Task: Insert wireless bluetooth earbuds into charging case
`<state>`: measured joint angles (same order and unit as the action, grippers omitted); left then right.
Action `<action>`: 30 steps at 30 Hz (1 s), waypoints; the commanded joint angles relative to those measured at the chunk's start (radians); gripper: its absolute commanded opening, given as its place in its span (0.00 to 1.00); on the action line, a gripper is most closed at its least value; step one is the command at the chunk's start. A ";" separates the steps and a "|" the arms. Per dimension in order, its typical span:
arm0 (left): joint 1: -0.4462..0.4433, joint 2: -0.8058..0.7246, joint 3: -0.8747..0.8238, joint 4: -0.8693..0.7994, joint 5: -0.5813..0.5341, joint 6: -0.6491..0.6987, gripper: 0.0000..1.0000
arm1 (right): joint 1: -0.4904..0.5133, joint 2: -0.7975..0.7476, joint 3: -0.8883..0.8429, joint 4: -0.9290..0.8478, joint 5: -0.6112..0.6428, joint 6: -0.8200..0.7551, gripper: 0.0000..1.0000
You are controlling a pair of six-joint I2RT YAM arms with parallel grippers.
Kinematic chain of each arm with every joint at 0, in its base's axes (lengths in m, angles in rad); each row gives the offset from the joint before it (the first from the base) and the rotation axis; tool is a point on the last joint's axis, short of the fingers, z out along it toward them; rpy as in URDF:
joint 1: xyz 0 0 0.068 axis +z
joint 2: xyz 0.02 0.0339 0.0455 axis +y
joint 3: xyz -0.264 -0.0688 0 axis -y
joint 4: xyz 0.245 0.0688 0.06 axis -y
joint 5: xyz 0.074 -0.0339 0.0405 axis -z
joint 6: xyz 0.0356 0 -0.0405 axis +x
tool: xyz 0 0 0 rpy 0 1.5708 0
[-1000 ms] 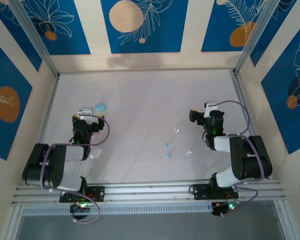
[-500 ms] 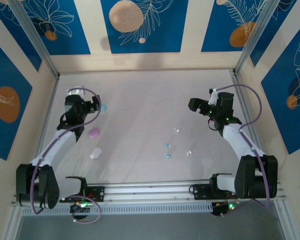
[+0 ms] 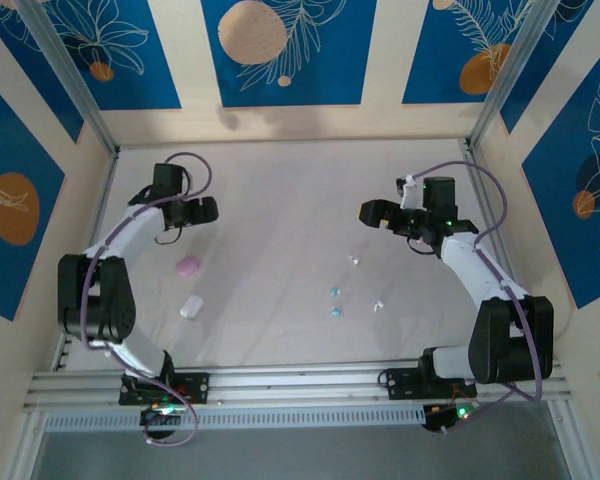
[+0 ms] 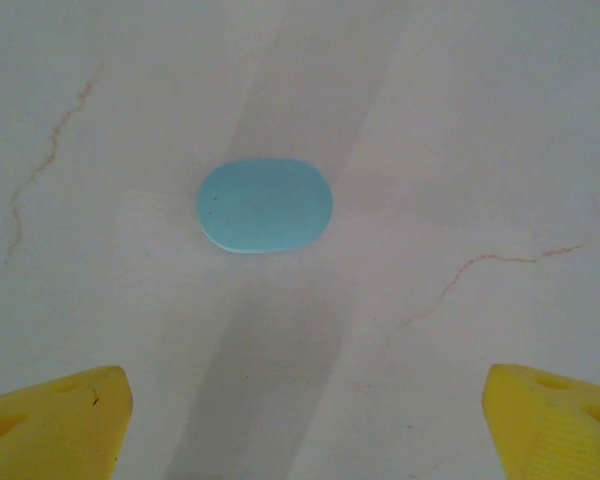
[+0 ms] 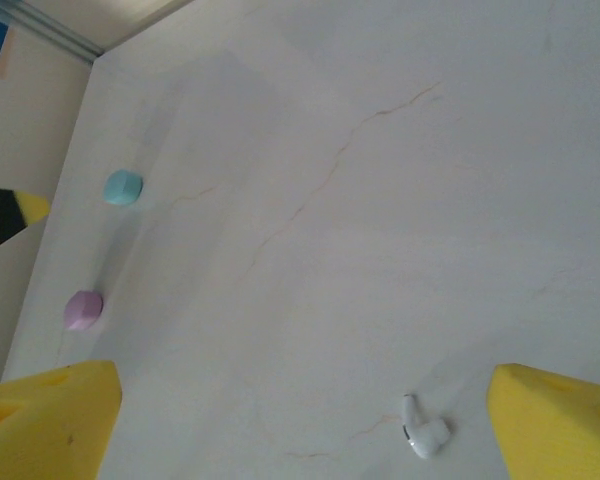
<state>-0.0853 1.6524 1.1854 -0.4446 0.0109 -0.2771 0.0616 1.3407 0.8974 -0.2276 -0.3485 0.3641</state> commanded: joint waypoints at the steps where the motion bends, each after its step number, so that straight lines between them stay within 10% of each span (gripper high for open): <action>1: 0.008 0.078 0.097 -0.137 -0.005 -0.008 0.90 | 0.022 0.015 0.030 -0.054 -0.038 -0.008 0.94; 30: -0.002 0.539 0.574 -0.365 -0.103 -0.020 0.81 | 0.079 -0.017 0.026 -0.159 0.061 0.009 0.97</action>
<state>-0.0856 2.1643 1.7218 -0.7696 -0.0837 -0.2832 0.1329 1.3502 0.9043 -0.3611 -0.2916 0.3679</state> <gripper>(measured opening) 0.806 0.974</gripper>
